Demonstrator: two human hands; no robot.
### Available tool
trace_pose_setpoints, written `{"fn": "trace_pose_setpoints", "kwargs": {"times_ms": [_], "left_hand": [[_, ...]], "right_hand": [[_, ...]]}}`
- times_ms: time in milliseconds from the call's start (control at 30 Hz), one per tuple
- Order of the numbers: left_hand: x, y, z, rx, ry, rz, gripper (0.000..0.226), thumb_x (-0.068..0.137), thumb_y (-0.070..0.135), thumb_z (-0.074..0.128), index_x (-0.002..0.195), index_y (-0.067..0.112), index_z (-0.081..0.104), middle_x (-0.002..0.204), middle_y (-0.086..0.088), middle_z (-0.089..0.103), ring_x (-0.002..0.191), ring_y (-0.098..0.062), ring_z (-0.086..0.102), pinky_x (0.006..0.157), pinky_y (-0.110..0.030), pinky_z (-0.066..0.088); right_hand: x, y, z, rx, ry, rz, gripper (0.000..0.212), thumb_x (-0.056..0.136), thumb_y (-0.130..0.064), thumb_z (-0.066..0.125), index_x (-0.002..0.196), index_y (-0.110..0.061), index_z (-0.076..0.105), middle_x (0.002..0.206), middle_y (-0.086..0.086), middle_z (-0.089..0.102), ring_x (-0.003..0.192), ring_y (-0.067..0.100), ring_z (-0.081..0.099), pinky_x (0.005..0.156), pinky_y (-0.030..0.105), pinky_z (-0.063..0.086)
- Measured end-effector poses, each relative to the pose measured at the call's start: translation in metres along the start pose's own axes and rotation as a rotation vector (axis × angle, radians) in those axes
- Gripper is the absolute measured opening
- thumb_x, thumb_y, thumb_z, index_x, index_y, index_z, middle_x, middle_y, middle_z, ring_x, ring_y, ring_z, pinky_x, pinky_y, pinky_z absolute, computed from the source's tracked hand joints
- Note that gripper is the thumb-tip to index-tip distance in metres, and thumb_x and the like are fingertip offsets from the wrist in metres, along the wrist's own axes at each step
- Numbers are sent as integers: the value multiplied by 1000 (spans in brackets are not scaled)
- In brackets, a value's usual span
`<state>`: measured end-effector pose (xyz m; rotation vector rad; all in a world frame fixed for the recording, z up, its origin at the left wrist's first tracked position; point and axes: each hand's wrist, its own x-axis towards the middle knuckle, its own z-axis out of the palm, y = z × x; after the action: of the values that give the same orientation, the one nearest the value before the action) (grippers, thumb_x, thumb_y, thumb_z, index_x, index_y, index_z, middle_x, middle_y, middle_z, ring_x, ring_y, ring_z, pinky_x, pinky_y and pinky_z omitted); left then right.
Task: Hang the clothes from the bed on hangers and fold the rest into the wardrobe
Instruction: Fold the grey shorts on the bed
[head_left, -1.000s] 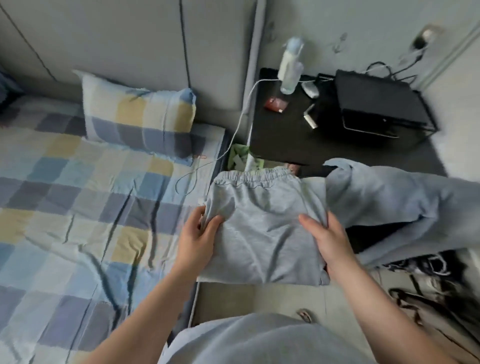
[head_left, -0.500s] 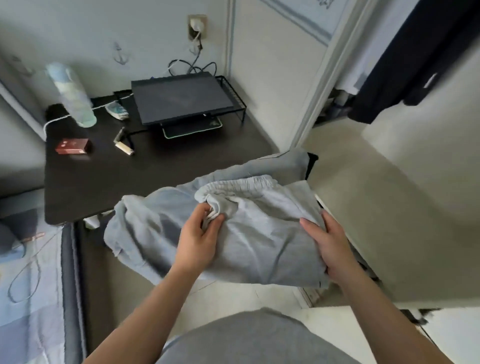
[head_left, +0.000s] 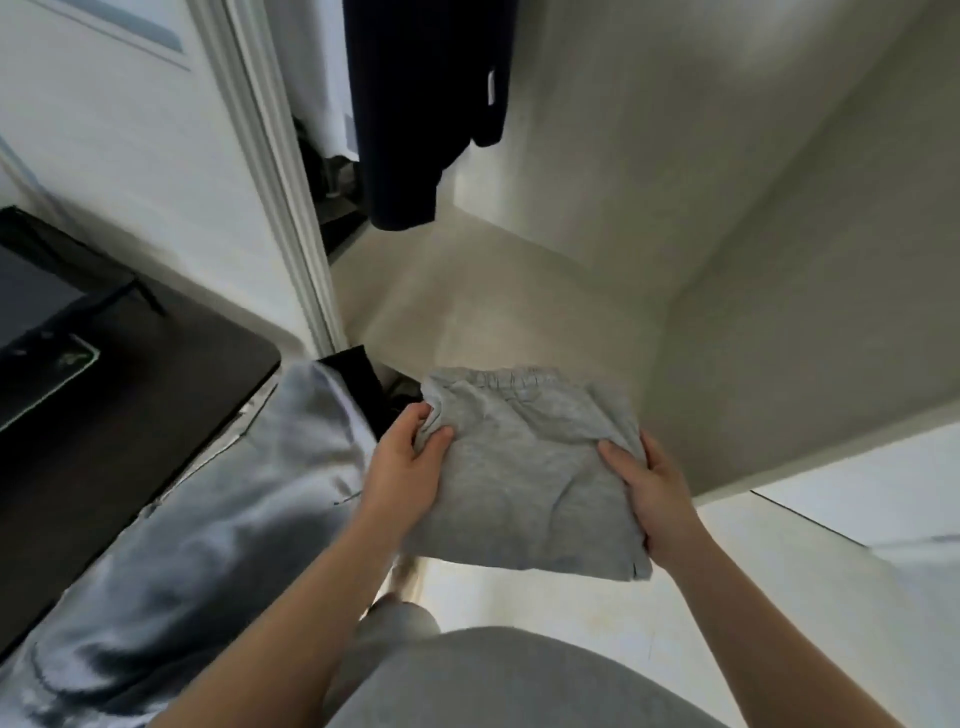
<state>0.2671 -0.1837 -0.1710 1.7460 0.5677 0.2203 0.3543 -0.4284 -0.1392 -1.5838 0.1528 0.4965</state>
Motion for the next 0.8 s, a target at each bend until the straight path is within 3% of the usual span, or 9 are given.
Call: {"fn": "trace_pose_setpoints", "kwargs": {"times_ms": [133, 200, 333, 433, 533, 600, 633, 733, 800], "left_hand": [[73, 3, 29, 59, -171, -104, 5, 95, 17, 65, 93, 21, 63, 87, 5, 66, 84, -16, 62, 80, -34, 48], [112, 2, 40, 145, -249, -152, 2, 93, 16, 64, 93, 17, 63, 86, 1, 65, 85, -23, 62, 72, -32, 46], [178, 1, 64, 320, -427, -150, 9, 94, 17, 61, 98, 9, 63, 91, -5, 63, 90, -27, 59, 65, -33, 37], [220, -6, 86, 346, -469, -80, 11, 96, 16, 59, 99, 6, 63, 95, -8, 63, 92, -26, 59, 72, -32, 36], [256, -17, 111, 314, -453, -6, 3, 98, 16, 57, 100, 16, 59, 96, 1, 60, 91, -18, 56, 72, -28, 34], [275, -28, 129, 295, -432, 10, 12, 99, 18, 57, 111, 18, 60, 104, 2, 62, 94, -15, 54, 75, -26, 34], [285, -35, 139, 291, -422, 8, 19, 99, 19, 56, 118, 18, 60, 110, -1, 64, 98, -17, 56, 77, -26, 35], [309, -65, 166, 380, -453, -65, 40, 98, 25, 56, 137, 21, 48, 129, -7, 62, 114, -31, 59, 90, -33, 43], [314, -87, 178, 644, -484, -131, 63, 93, 35, 61, 149, 25, 34, 146, -9, 49, 128, -38, 49, 104, -46, 41]], "right_hand": [[30, -1, -10, 48, 170, 46, 33, 81, -31, 81, 113, -28, 71, 109, 0, 76, 96, 21, 75, 68, 27, 60], [48, 2, -9, 44, 253, 84, 39, 81, -34, 81, 117, -27, 68, 109, -2, 76, 96, 19, 74, 73, 31, 59], [88, 9, -5, -22, 401, 120, 19, 82, -36, 78, 98, -31, 70, 96, -12, 76, 84, 6, 73, 68, 24, 57], [124, 16, -3, -45, 468, 103, 17, 88, -26, 73, 100, -15, 71, 106, 15, 73, 101, 34, 69, 88, 50, 57], [165, 24, -7, -126, 554, 86, 15, 95, -19, 65, 106, -9, 67, 104, 16, 71, 100, 35, 67, 84, 41, 56], [194, 31, -12, -213, 595, 83, 18, 96, -20, 63, 111, -10, 66, 103, 12, 70, 93, 28, 64, 74, 29, 51], [210, 35, -16, -256, 618, 91, 22, 97, -21, 63, 116, -10, 64, 104, 10, 68, 93, 26, 62, 74, 29, 50], [251, 60, -30, -390, 633, 204, 48, 98, -23, 60, 143, -15, 44, 122, 12, 60, 109, 33, 60, 92, 43, 51], [266, 85, -33, -570, 584, 285, 59, 99, -25, 58, 152, -16, 33, 141, 18, 48, 128, 36, 49, 109, 45, 39]]}}
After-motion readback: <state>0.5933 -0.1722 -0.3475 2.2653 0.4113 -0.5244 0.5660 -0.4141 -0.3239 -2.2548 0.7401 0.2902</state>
